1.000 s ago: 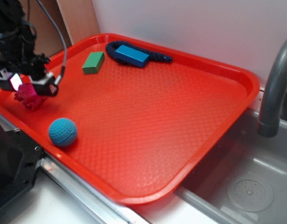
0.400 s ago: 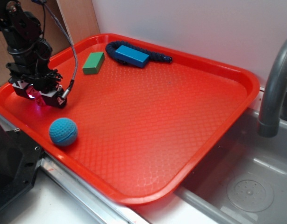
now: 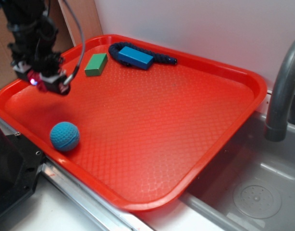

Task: Grab the red paper.

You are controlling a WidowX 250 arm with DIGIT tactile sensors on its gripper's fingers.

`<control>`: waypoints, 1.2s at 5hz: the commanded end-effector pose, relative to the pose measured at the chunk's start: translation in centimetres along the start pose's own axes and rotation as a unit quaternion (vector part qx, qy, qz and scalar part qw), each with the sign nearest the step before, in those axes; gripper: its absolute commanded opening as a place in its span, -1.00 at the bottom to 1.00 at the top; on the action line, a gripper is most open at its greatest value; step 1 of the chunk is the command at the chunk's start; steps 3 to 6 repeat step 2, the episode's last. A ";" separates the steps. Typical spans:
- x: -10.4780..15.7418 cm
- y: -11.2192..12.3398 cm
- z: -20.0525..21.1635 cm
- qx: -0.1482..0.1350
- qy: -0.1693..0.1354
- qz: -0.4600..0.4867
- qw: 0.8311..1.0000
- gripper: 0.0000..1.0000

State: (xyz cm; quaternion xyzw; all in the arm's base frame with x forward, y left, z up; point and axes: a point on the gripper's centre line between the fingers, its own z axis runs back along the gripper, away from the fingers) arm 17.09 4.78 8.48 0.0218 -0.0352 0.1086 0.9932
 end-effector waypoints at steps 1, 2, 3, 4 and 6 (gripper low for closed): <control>2.2 -3.8 11.3 -0.044 -0.068 -0.047 0.996 -1.00; 2.1 -4.6 10.9 -0.062 -0.044 -0.050 0.996 -1.00; 2.1 -4.6 10.9 -0.062 -0.044 -0.050 0.996 -1.00; 2.1 -4.6 10.9 -0.062 -0.044 -0.050 0.996 -1.00; 2.1 -4.6 10.9 -0.062 -0.044 -0.050 0.996 -1.00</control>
